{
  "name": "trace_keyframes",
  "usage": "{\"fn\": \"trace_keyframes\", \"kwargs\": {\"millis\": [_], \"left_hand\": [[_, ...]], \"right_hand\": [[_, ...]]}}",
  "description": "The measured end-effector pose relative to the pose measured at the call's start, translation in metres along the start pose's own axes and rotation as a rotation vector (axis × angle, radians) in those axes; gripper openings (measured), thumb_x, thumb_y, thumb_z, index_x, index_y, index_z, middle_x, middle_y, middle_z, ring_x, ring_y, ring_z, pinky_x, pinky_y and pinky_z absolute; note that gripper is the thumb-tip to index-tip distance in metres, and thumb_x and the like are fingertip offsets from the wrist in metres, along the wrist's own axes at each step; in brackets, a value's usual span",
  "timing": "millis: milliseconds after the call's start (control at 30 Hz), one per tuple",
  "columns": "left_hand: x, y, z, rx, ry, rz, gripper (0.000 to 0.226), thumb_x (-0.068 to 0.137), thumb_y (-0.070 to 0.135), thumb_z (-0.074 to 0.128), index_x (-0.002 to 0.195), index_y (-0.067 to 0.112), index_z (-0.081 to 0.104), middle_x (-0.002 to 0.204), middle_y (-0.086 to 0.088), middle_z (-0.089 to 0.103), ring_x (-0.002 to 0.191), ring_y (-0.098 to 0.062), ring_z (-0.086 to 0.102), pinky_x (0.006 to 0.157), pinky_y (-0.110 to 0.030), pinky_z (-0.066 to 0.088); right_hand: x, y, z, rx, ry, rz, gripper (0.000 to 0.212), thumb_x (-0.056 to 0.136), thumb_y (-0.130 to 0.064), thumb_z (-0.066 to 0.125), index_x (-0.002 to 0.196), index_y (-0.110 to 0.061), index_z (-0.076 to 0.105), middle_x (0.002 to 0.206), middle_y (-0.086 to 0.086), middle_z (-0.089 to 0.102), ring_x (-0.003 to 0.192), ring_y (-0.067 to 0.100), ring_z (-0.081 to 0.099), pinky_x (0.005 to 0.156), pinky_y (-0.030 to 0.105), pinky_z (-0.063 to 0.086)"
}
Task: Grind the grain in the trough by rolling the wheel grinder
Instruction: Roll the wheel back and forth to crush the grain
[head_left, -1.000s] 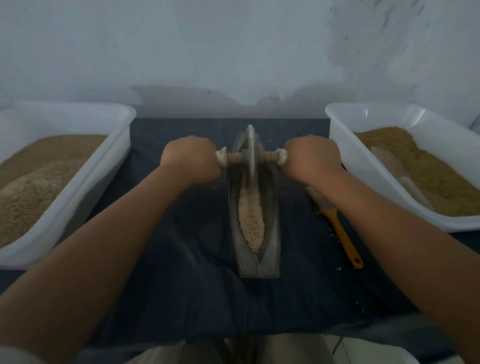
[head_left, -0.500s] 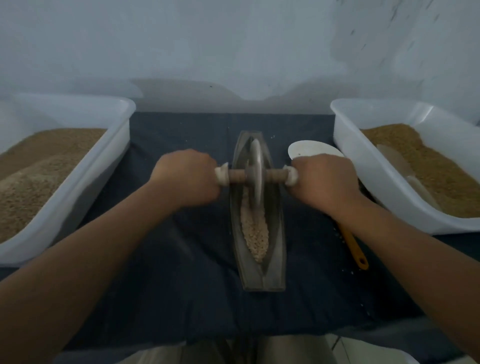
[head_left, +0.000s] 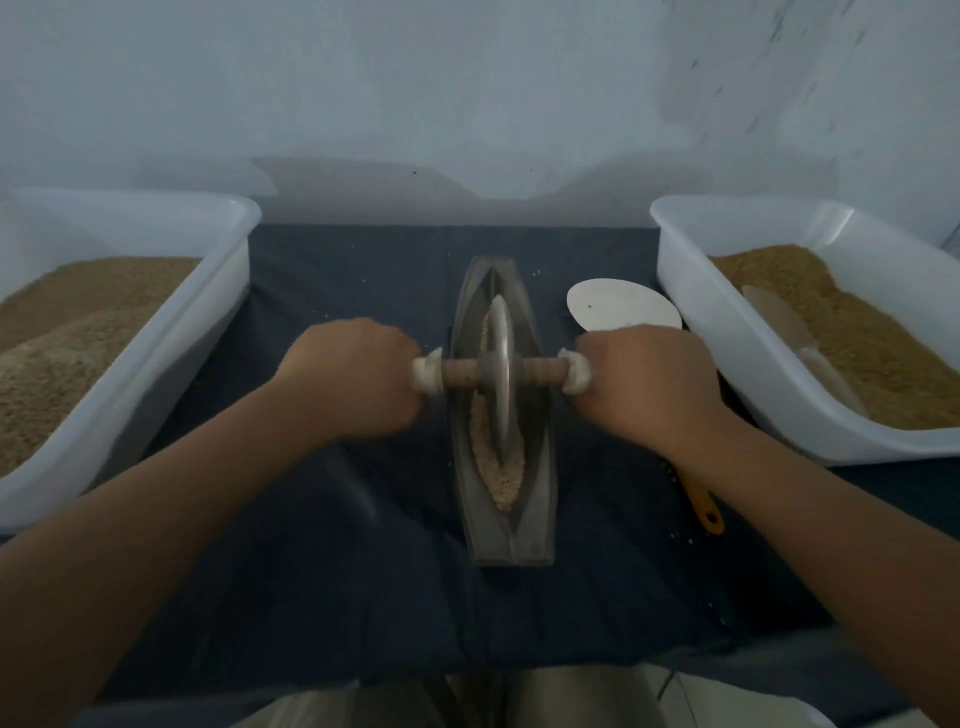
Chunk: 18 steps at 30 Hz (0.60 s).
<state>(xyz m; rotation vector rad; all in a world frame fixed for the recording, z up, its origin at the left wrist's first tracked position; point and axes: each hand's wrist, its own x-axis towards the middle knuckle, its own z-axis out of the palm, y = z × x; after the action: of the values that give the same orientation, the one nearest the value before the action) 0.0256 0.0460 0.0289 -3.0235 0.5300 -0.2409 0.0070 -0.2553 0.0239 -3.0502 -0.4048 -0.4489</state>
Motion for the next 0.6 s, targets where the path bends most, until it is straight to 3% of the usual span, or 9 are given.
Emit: {"fn": "trace_keyframes", "kwargs": {"millis": [100, 200, 267, 367, 467, 533, 600], "left_hand": [[0.052, 0.003, -0.012, 0.042, 0.013, -0.088, 0.029, 0.076, 0.050, 0.056, 0.066, 0.022, 0.058, 0.065, 0.006, 0.056, 0.057, -0.018, 0.052, 0.057, -0.029, 0.041], [0.078, 0.006, -0.021, 0.075, 0.013, -0.101, 0.028, 0.081, 0.049, 0.060, 0.072, 0.022, 0.062, 0.071, 0.003, 0.061, 0.061, -0.020, 0.056, 0.061, -0.033, 0.047], [0.067, 0.007, -0.022, 0.062, -0.011, -0.079, 0.027, 0.079, 0.048, 0.059, 0.071, 0.022, 0.060, 0.070, 0.004, 0.060, 0.061, -0.021, 0.057, 0.062, -0.033, 0.049], [0.024, 0.005, -0.012, 0.073, 0.002, 0.022, 0.025, 0.075, 0.049, 0.055, 0.065, 0.026, 0.054, 0.063, 0.008, 0.055, 0.055, -0.017, 0.053, 0.054, -0.028, 0.041], [-0.003, 0.000, -0.003, 0.077, 0.057, 0.082, 0.026, 0.071, 0.051, 0.052, 0.060, 0.028, 0.052, 0.053, 0.009, 0.050, 0.046, -0.010, 0.045, 0.047, -0.022, 0.027], [0.009, 0.002, -0.006, 0.049, 0.013, 0.030, 0.026, 0.073, 0.050, 0.053, 0.062, 0.026, 0.055, 0.057, 0.009, 0.053, 0.050, -0.012, 0.049, 0.048, -0.023, 0.031], [0.038, 0.004, -0.012, 0.009, -0.015, -0.058, 0.026, 0.076, 0.047, 0.056, 0.064, 0.024, 0.057, 0.064, 0.008, 0.057, 0.056, -0.016, 0.053, 0.054, -0.027, 0.041]], "right_hand": [[0.045, 0.001, 0.002, -0.077, 0.069, 0.086, 0.046, 0.105, -0.052, 0.043, 0.069, -0.025, 0.052, 0.068, -0.002, 0.058, 0.062, 0.019, 0.057, 0.062, 0.038, 0.053], [0.068, 0.001, 0.001, -0.099, 0.024, 0.144, 0.041, 0.102, -0.052, 0.051, 0.071, -0.026, 0.054, 0.068, -0.005, 0.055, 0.063, 0.019, 0.056, 0.056, 0.032, 0.041], [0.059, 0.001, 0.000, -0.072, -0.026, 0.142, 0.039, 0.102, -0.049, 0.050, 0.070, -0.026, 0.055, 0.069, -0.004, 0.057, 0.065, 0.020, 0.059, 0.061, 0.034, 0.047], [0.016, 0.005, 0.005, -0.078, -0.018, 0.098, 0.041, 0.099, -0.052, 0.048, 0.065, -0.029, 0.052, 0.061, -0.009, 0.055, 0.055, 0.014, 0.056, 0.058, 0.036, 0.053], [-0.014, 0.006, 0.009, -0.118, 0.120, 0.019, 0.047, 0.097, -0.061, 0.042, 0.059, -0.033, 0.044, 0.048, -0.013, 0.043, 0.041, 0.004, 0.042, 0.042, 0.025, 0.040], [-0.001, 0.007, 0.014, -0.105, 0.148, 0.010, 0.048, 0.098, -0.059, 0.041, 0.060, -0.032, 0.043, 0.050, -0.012, 0.044, 0.043, 0.006, 0.043, 0.044, 0.024, 0.035], [0.031, 0.005, 0.012, -0.064, 0.119, 0.040, 0.046, 0.101, -0.054, 0.044, 0.062, -0.029, 0.046, 0.057, -0.008, 0.051, 0.051, 0.014, 0.052, 0.051, 0.029, 0.040]]}}
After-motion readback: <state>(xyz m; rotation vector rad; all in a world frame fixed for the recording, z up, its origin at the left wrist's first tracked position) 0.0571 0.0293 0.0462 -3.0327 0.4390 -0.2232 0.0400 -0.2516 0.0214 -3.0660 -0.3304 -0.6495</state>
